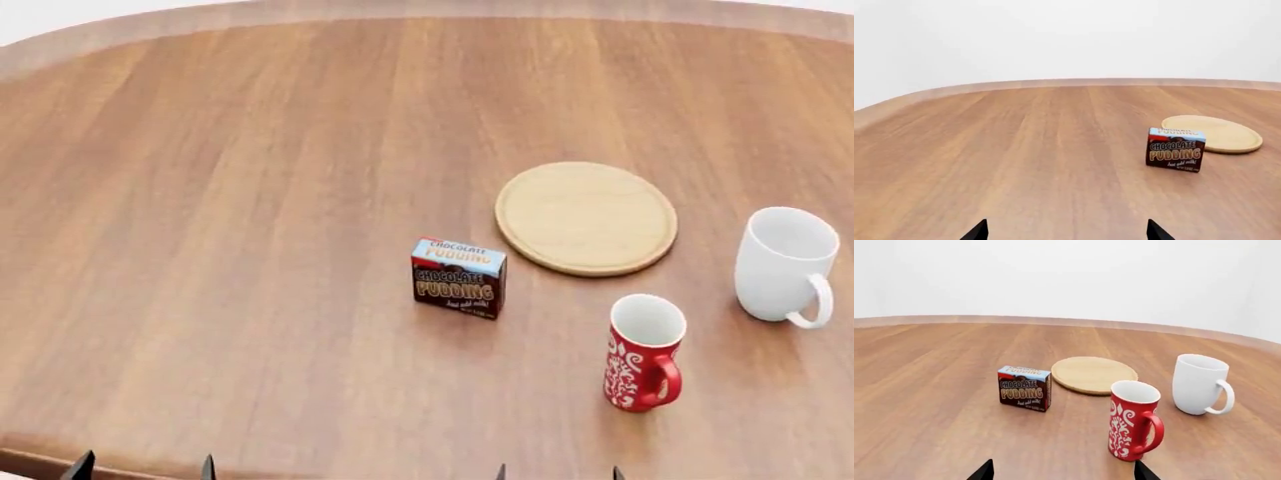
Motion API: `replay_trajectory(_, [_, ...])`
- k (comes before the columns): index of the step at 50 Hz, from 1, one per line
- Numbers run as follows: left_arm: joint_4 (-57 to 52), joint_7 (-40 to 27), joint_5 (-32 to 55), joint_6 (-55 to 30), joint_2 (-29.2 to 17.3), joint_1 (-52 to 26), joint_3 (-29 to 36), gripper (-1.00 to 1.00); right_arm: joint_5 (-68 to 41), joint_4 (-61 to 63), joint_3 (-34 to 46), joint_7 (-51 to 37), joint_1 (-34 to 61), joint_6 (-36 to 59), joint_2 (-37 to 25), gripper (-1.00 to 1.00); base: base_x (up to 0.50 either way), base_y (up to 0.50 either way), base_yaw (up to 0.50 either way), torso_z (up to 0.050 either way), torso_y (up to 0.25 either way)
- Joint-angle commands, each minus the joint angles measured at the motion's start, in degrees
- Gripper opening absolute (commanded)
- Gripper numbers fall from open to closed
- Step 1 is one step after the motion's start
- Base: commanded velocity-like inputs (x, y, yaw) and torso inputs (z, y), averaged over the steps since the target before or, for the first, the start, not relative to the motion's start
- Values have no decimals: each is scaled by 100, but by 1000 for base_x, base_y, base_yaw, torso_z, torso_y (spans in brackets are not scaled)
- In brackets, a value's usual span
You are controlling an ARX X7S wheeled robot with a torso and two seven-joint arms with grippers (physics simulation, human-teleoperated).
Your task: Put the chocolate pudding to the left of the plate.
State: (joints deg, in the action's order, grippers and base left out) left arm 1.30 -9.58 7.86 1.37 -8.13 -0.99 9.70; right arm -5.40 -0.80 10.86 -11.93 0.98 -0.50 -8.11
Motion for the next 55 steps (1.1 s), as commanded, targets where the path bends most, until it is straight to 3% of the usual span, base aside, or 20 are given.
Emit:
replay_trajectory(1, [-108, -155, 11, -27, -37, 16, -12, 100, -203, 194, -43, -5, -92, -118, -49, 100, 0, 0, 0, 0, 0])
replay_trajectory(13, [-1944, -345, 6, -127, -303, 809, -24, 100, -275, 1661, -105, -202, -757, -116, -218, 100, 0, 0, 0, 0, 0])
replay_trajectory(55, [-1580, -500, 186, -94, -357, 615, 24, 100, -290, 1442, 90, -356, -585, 56, -330, 100, 173, 0, 0, 0, 0])
